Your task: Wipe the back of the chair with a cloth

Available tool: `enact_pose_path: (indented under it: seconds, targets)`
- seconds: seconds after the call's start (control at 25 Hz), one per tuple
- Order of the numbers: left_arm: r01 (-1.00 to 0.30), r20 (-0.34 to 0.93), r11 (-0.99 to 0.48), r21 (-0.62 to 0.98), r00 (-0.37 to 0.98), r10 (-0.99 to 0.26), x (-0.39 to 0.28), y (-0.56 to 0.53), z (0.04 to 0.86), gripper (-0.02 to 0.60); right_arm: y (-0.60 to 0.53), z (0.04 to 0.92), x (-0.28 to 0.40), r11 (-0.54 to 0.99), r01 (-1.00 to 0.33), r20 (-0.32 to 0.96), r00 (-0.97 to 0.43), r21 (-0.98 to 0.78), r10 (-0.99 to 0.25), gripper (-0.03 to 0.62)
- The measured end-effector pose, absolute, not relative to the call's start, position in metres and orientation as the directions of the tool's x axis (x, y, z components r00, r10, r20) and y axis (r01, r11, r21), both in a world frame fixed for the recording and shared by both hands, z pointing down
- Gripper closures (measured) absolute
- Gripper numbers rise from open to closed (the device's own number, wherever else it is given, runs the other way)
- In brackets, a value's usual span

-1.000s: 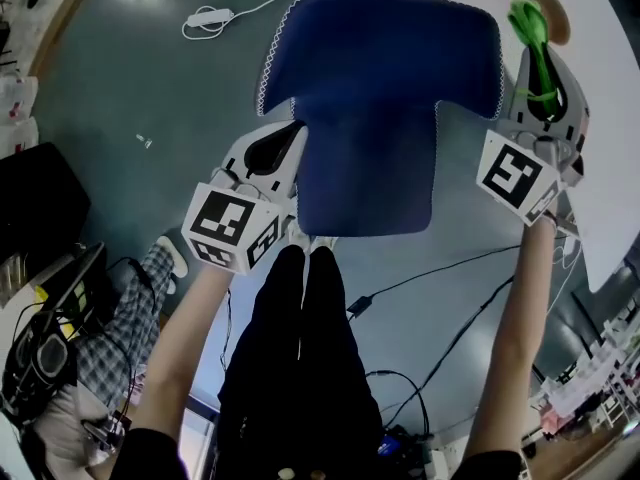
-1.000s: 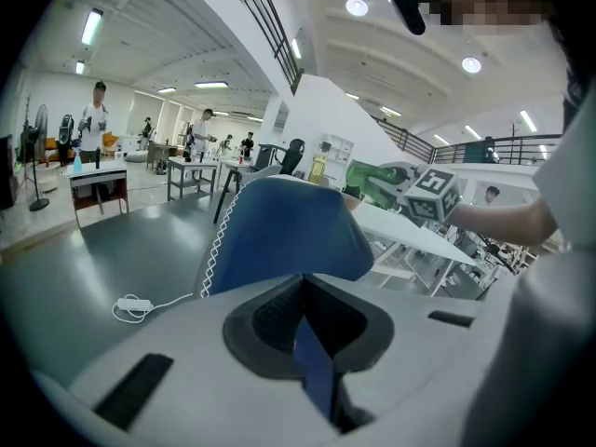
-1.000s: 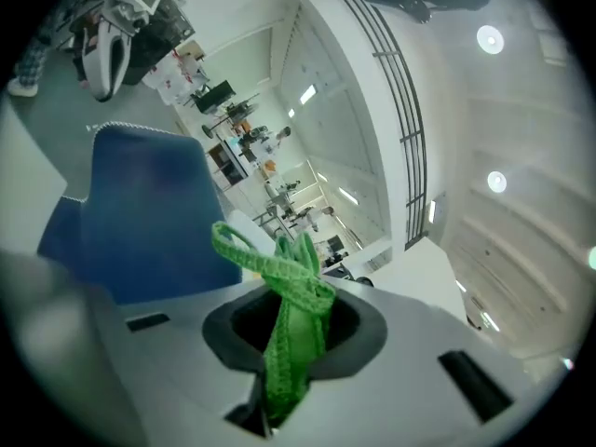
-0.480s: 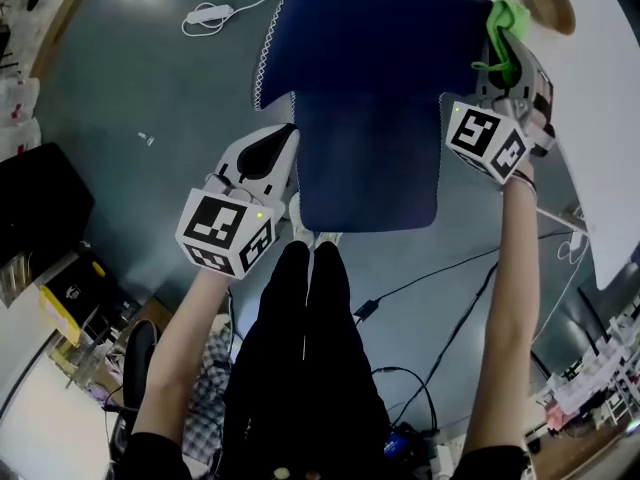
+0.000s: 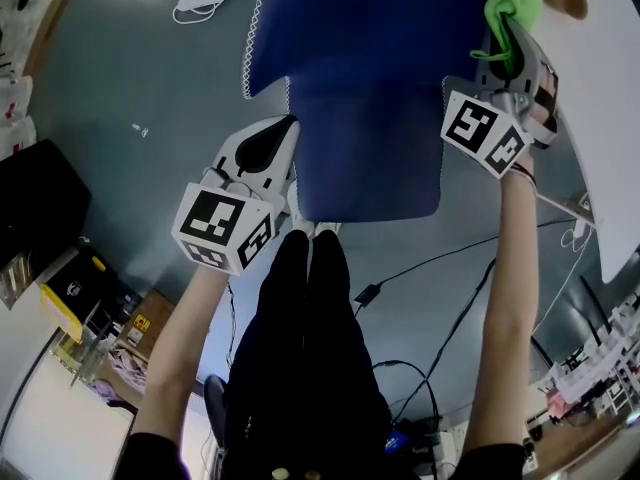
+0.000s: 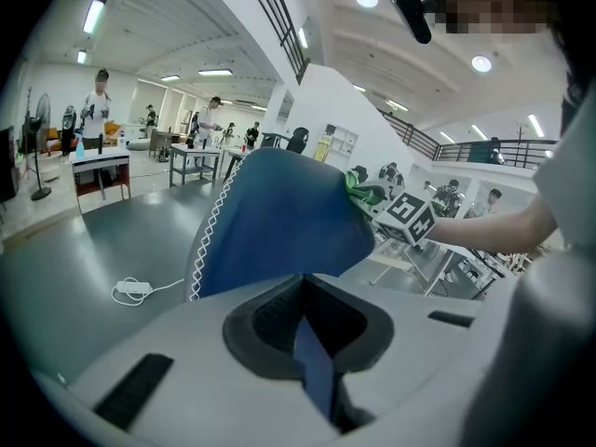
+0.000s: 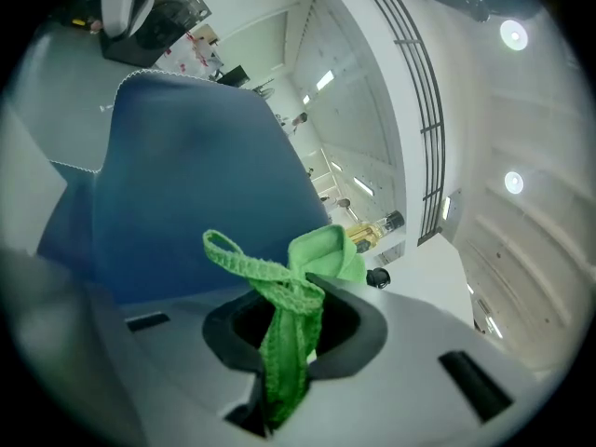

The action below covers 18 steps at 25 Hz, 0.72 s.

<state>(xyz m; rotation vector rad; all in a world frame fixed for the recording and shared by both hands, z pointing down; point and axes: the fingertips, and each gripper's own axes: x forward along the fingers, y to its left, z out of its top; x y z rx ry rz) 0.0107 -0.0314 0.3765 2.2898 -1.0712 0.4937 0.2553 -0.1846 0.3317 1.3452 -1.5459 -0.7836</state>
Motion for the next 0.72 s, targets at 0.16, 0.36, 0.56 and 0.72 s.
enact_pose_path:
  seconds: [0.16, 0.36, 0.56, 0.72]
  targets:
    - [-0.781, 0.539, -0.529, 0.332, 0.617, -0.573, 0.011, -0.033, 0.380, 0.578, -0.179, 0.343, 0.253, 0.215, -0.383, 0.236, 0.007, 0.898, -0.972, 0.539]
    - [-0.776, 0.545, -0.534, 0.335, 0.622, -0.562, 0.012, -0.031, 0.387, 0.578, -0.171, 0.359, 0.252, 0.229, -0.370, 0.249, 0.005, 0.900, -0.969, 0.537]
    - [-0.776, 0.554, -0.531, 0.341, 0.622, -0.554, 0.014, -0.031, 0.395, 0.578, -0.165, 0.378, 0.252, 0.249, -0.373, 0.270, 0.005, 0.894, -0.963, 0.537]
    - [-0.773, 0.558, -0.534, 0.343, 0.625, -0.546, 0.016, -0.029, 0.401, 0.578, -0.156, 0.401, 0.251, 0.283, -0.372, 0.304, -0.001, 0.884, -0.953, 0.537]
